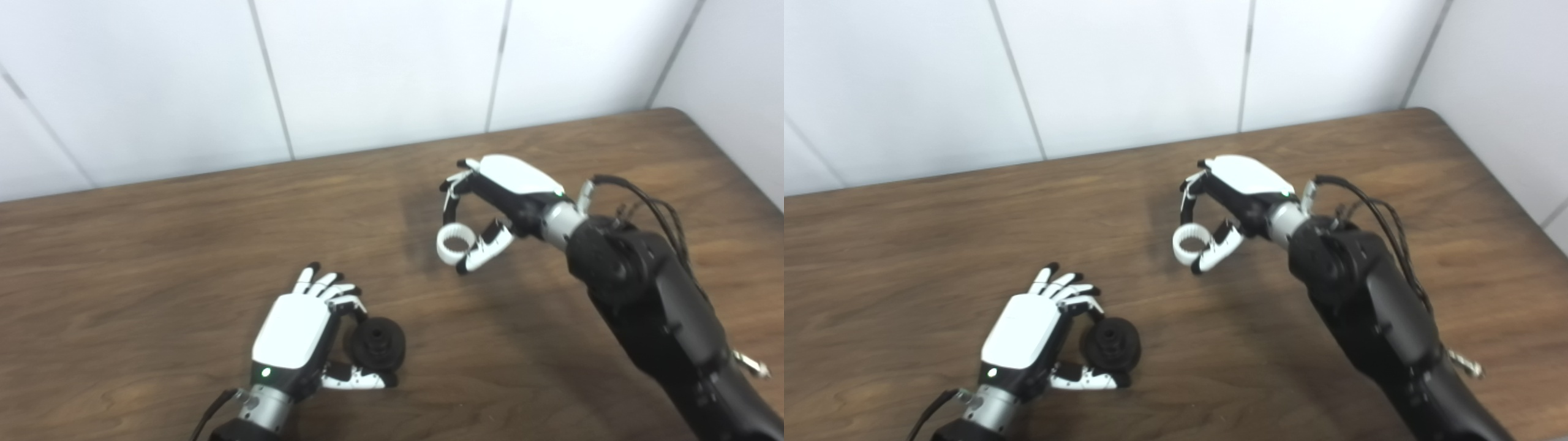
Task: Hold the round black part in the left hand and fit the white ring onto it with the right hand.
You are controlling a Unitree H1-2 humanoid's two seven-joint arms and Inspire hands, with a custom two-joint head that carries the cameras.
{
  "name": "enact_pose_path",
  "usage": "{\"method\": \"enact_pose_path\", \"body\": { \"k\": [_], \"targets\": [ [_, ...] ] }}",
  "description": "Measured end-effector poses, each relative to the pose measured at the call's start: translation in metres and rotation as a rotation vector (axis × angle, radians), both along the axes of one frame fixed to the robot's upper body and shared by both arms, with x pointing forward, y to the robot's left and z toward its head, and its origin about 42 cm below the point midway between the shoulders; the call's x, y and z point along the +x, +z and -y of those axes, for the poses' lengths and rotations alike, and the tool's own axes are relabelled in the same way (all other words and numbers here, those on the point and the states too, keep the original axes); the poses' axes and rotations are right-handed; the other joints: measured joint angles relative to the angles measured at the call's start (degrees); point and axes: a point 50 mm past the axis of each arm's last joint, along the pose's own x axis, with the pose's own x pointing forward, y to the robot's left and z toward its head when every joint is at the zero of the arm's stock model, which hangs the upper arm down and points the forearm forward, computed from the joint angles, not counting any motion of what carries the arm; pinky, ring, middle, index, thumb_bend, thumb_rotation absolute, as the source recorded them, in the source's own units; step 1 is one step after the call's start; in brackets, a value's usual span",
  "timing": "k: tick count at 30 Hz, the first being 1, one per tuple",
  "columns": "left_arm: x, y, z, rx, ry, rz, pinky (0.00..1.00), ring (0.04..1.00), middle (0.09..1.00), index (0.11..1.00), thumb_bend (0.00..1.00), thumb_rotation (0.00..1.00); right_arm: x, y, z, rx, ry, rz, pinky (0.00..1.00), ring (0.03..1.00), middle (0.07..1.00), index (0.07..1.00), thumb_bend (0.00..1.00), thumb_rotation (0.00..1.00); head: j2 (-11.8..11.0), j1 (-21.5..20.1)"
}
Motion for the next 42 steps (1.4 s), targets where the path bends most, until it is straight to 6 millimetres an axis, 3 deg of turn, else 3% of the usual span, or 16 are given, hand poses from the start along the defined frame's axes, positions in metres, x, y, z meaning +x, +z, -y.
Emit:
{"method": "enact_pose_path", "body": {
  "k": [4, 10, 20, 42],
  "targets": [
    [-0.001, 0.0, 0.002, 0.001, 0.005, -0.002, 1.0, 0.894, 0.784, 0.484, 0.52, 0.06, -0.014, -0.009, -0.015, 0.021, 0.053, -0.045, 1.0, 0.994, 0.88, 0.485, 0.52, 0.13, 0.4, 1.1],
    [-0.001, 0.0, 0.003, 0.001, 0.01, -0.002, 1.0, 0.892, 0.785, 0.484, 0.52, 0.06, -0.03, -0.006, -0.036, 0.043, 0.127, -0.053, 1.0, 1.0, 0.887, 0.485, 0.52, 0.13, 0.9, 1.9],
    [-0.001, 0.0, 0.006, -0.003, 0.017, -0.006, 1.0, 0.892, 0.784, 0.484, 0.52, 0.06, -0.044, -0.013, -0.065, 0.081, 0.195, -0.094, 1.0, 1.0, 0.883, 0.485, 0.52, 0.13, 1.6, 2.0],
    [-0.002, 0.0, 0.009, 0.0, 0.022, -0.002, 1.0, 0.895, 0.783, 0.483, 0.52, 0.06, -0.043, -0.024, -0.074, 0.08, 0.215, -0.105, 1.0, 1.0, 0.876, 0.485, 0.52, 0.13, 1.8, 1.9]
  ]
}}
